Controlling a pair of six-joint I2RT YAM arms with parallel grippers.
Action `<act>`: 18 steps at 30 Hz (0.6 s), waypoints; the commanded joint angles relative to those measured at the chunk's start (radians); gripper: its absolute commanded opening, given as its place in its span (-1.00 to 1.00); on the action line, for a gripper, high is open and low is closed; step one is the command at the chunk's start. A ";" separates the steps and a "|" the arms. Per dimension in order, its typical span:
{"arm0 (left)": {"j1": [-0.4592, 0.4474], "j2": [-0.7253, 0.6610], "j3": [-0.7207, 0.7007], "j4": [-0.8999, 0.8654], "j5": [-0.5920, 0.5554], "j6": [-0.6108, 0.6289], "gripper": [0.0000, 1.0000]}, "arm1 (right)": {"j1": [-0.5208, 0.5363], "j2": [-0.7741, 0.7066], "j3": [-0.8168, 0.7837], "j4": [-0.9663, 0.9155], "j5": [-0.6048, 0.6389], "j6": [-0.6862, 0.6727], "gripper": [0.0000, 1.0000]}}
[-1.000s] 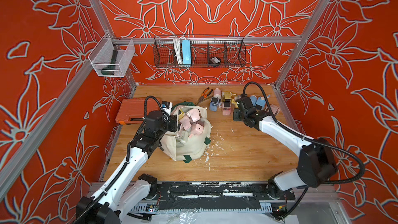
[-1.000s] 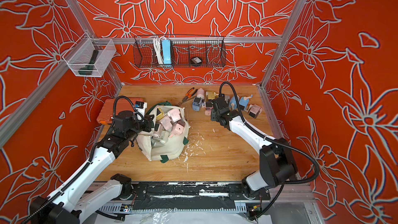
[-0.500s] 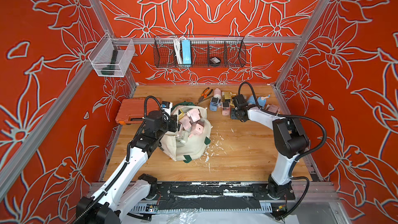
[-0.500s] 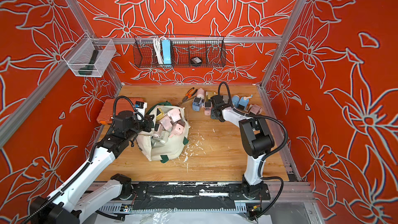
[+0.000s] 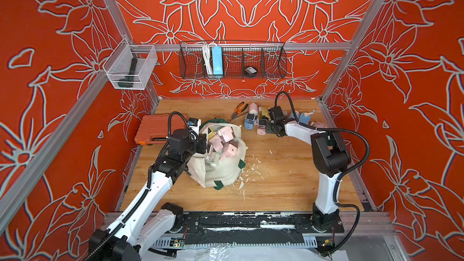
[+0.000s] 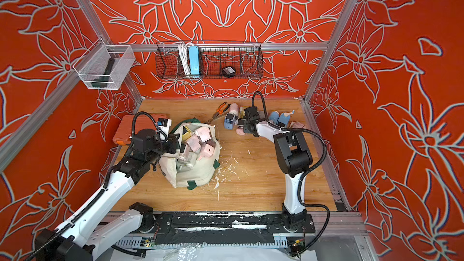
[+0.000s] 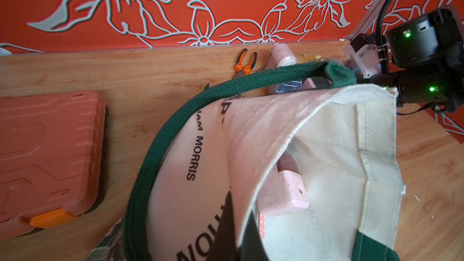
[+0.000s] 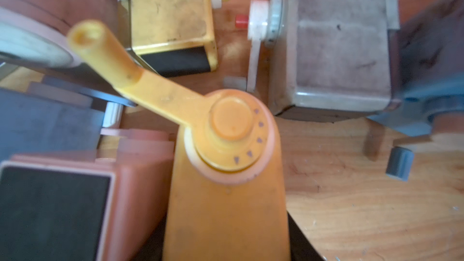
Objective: Take out the pencil sharpeners from the tote bags
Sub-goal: Place the pencil sharpener at the center of the board.
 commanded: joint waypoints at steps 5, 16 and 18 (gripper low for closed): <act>-0.005 -0.004 -0.013 -0.032 0.000 -0.010 -1.00 | -0.003 0.026 0.002 -0.036 -0.035 0.000 0.04; -0.005 0.001 -0.016 -0.033 -0.004 -0.008 -1.00 | -0.003 -0.056 -0.040 -0.055 -0.036 0.016 0.37; -0.005 0.002 -0.018 -0.033 -0.003 -0.010 -1.00 | -0.003 -0.087 -0.050 -0.066 -0.031 0.023 0.39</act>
